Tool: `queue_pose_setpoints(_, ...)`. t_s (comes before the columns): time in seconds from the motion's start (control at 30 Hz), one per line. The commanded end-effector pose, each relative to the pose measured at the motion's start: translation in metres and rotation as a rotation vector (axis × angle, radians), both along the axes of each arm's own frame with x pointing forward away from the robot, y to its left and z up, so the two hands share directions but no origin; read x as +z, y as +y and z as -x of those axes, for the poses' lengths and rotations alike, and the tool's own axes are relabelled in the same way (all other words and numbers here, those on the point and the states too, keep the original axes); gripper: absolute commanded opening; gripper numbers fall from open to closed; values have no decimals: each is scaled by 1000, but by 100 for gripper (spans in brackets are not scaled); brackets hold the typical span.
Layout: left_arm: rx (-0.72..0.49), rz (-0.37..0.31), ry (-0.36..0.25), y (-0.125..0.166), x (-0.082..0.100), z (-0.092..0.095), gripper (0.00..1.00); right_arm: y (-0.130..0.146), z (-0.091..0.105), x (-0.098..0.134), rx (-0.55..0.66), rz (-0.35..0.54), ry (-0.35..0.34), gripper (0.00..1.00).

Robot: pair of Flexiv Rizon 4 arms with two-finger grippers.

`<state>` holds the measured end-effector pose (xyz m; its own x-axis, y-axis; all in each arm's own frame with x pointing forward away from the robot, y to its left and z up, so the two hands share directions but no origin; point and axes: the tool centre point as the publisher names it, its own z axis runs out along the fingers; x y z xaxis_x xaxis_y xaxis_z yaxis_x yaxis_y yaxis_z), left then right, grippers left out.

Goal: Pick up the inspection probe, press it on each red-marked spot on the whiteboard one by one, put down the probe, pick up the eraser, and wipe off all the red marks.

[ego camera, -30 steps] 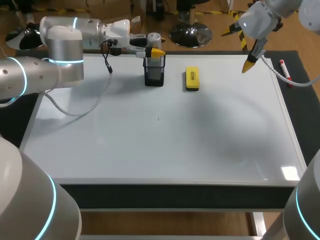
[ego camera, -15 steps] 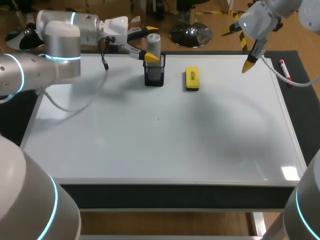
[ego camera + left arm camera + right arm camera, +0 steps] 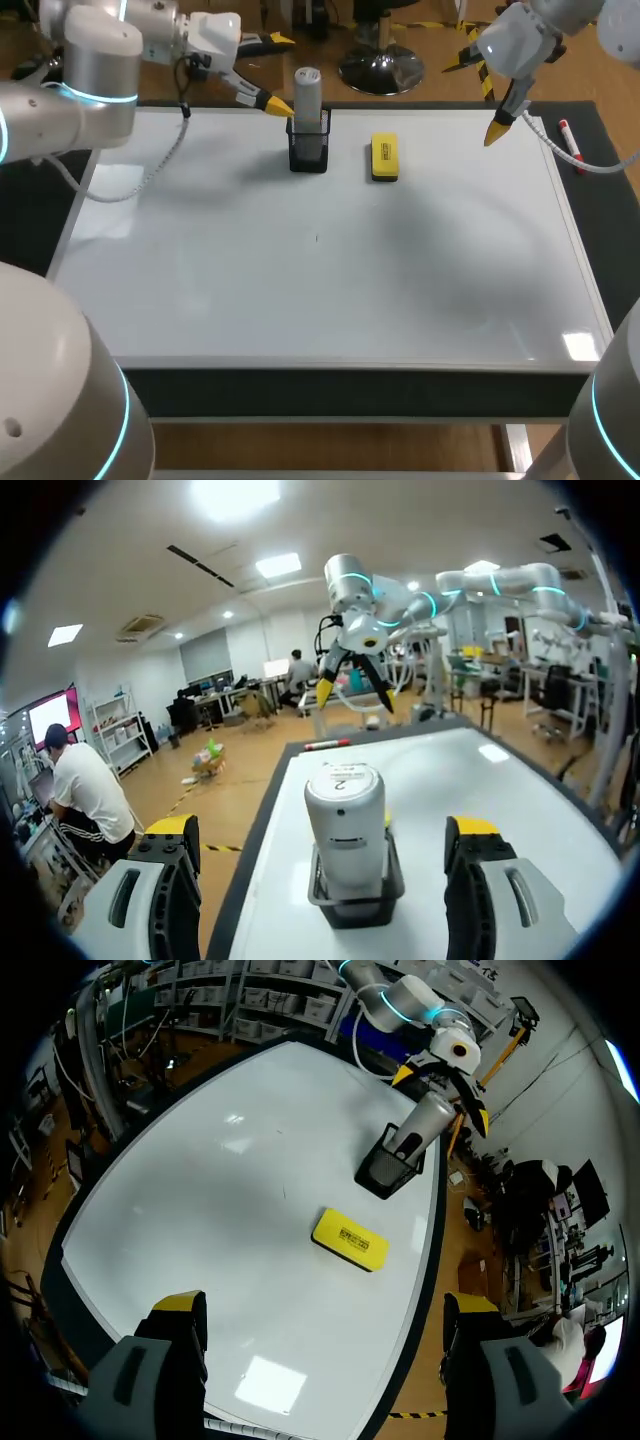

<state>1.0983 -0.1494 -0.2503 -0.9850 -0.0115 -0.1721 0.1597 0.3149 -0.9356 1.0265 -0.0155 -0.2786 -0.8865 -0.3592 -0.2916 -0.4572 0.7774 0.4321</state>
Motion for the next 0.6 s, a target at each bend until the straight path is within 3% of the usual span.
queue_pose_setpoints(0.03, 61, -77, -18, 12, 9, 12, 100, -1, 0, 1, 2, 4, 1, 100)
queue_pose_setpoints(0.13, 77, -103, -37, 21, 12, 14, 100, -1, 0, 1, 2, 4, 1, 100)
queue_pose_setpoints(0.27, 79, -88, -20, 32, 18, 17, 100, -1, 0, 1, 2, 4, 1, 100)
queue_pose_setpoints(0.6, 79, -88, -20, 32, 18, 17, 100, -1, 0, 1, 2, 4, 1, 100)
